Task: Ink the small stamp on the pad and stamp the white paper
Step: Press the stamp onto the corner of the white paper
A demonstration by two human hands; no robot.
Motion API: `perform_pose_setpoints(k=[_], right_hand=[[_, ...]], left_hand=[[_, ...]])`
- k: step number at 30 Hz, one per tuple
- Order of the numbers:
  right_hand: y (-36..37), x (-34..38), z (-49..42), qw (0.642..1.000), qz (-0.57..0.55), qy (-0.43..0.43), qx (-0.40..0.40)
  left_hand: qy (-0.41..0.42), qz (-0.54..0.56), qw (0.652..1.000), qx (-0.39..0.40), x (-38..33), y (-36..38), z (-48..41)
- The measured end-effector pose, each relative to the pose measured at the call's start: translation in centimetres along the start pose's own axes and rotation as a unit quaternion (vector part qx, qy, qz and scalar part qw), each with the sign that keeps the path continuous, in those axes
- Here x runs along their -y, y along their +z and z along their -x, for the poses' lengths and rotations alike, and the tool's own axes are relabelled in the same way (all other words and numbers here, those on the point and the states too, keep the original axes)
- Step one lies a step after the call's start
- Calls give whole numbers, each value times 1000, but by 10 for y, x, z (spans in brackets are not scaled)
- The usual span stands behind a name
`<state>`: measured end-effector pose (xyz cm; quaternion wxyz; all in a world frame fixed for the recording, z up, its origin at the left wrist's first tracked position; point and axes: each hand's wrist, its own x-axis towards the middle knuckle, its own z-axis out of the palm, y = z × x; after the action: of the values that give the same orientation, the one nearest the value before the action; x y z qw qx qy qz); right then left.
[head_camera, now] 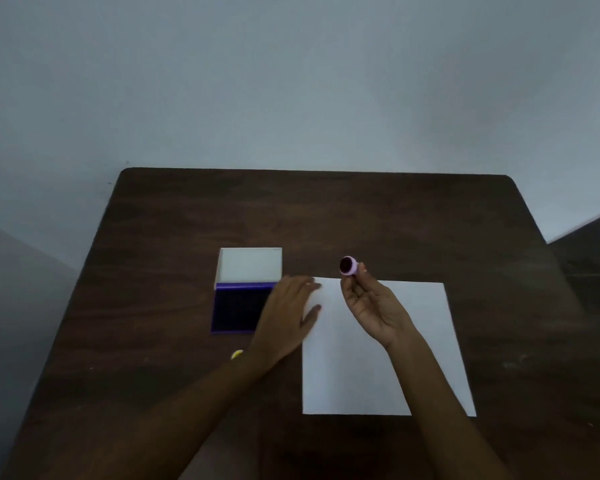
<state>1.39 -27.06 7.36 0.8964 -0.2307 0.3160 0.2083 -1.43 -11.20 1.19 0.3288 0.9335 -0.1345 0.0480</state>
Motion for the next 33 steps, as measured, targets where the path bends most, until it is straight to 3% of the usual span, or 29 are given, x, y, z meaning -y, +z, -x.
perform_pose_setpoints(k=[7,12,18,20,28,33], right_hand=[[-61,75,21,996,-33,-74,-39],[-99,113,32,993,-55,-97,-28],[-112,133,35,979,13,-161,-125],[-116,138,30,968,85,-178,-155],[-113,132,11,859,380,-221,-262],[-110,126,-1,743,544,-290,-260]], left_hand=[[77,-9,994,78,-86,102,-38],[67,-38,993,94,-113,132,-63],[47,-89,988,117,-117,151,-77],[49,-111,984,132,-116,156,-75],[39,-119,984,130,-113,162,-73],[28,-94,988,120,-115,161,-74]])
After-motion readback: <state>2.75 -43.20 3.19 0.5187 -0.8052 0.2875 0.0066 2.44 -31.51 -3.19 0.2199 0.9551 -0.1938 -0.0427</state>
